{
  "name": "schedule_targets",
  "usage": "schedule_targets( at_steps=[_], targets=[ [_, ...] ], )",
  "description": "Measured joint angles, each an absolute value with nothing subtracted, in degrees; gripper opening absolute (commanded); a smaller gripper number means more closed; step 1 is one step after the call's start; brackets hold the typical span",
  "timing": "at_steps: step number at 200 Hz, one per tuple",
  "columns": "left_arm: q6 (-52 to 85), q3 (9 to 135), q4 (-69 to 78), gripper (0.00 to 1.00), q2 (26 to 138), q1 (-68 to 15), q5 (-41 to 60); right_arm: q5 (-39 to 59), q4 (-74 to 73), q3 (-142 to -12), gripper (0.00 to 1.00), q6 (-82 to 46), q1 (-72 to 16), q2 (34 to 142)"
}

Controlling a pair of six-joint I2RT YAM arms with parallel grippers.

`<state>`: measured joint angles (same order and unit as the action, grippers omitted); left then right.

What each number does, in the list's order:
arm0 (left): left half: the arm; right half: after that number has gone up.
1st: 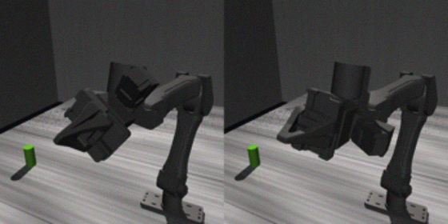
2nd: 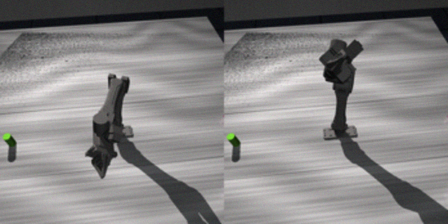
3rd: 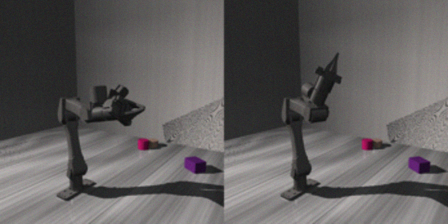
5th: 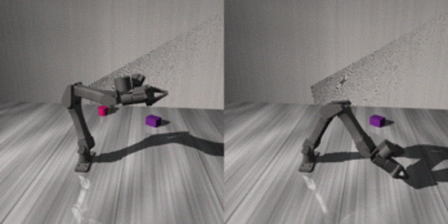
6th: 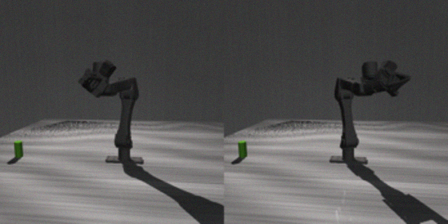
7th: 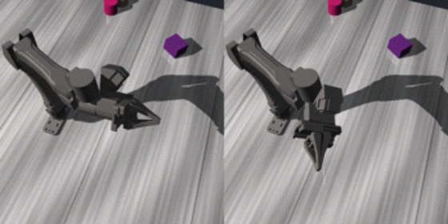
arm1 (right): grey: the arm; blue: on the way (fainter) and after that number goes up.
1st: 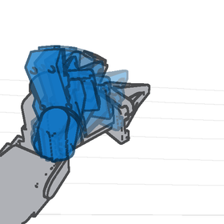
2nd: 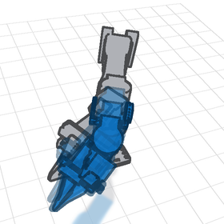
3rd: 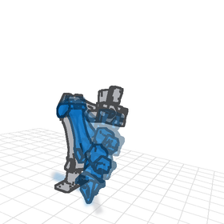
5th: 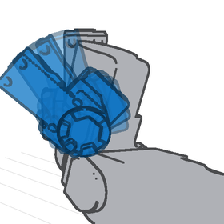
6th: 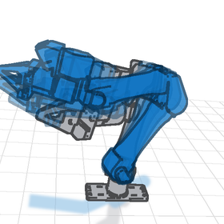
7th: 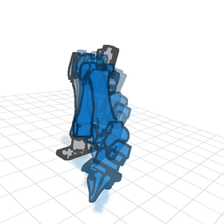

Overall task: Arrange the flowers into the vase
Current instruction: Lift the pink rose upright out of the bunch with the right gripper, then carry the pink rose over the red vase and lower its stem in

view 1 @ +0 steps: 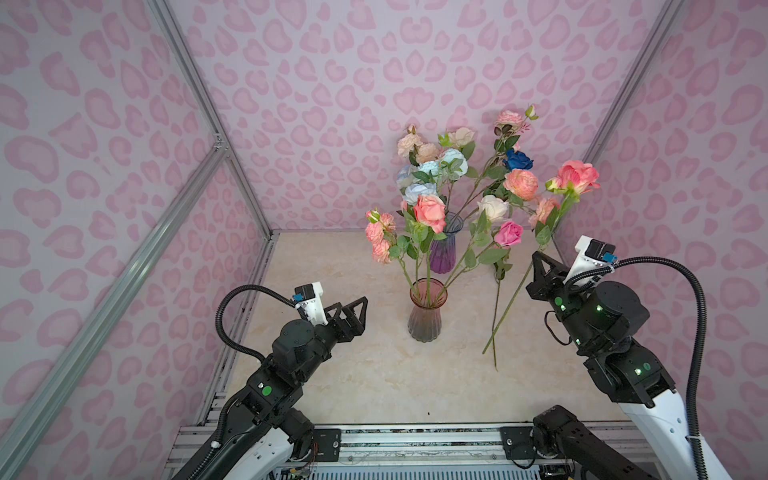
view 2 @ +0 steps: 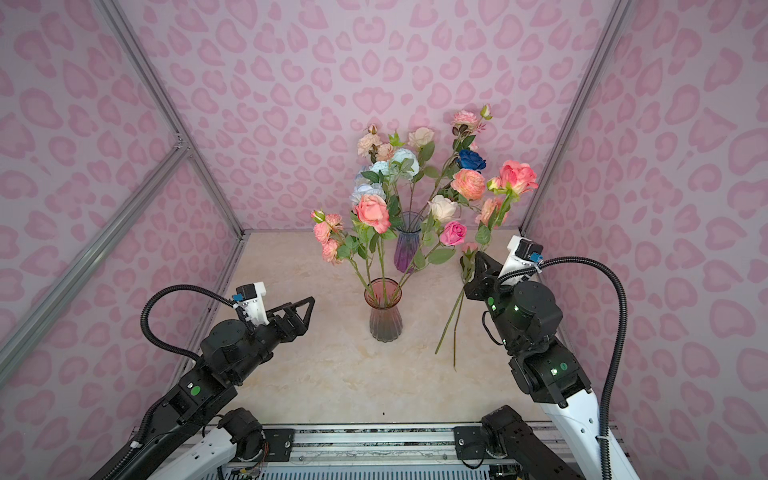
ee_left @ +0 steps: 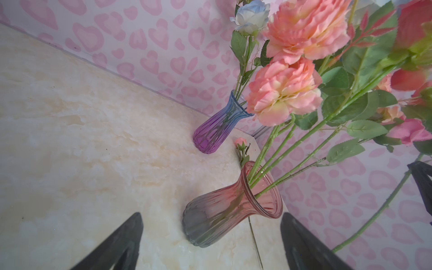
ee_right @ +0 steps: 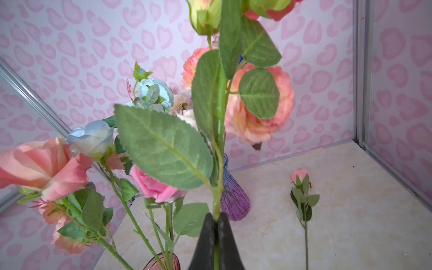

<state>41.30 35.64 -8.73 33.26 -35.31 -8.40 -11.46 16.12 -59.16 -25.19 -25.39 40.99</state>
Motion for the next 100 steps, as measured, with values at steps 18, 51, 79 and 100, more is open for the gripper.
schedule_targets(
  at_steps=[18,51,79,100],
  targets=[
    [41.0,35.7,-9.1,0.93,33.6,-35.3,-8.6,-14.2,15.4,-58.6,0.00,-24.0,-26.5,39.8],
    [40.9,35.7,-9.7,0.93,34.0,-35.3,-9.0,-14.9,14.2,-59.2,0.00,-22.5,-27.2,39.2],
    [40.8,35.7,-9.6,0.93,34.9,-35.3,-9.0,-13.6,12.1,-61.2,0.00,-21.4,-28.4,40.2],
    [40.8,35.8,-9.5,0.93,35.9,-35.3,-9.0,-12.4,10.2,-63.5,0.00,-20.3,-29.1,41.4]
  ],
)
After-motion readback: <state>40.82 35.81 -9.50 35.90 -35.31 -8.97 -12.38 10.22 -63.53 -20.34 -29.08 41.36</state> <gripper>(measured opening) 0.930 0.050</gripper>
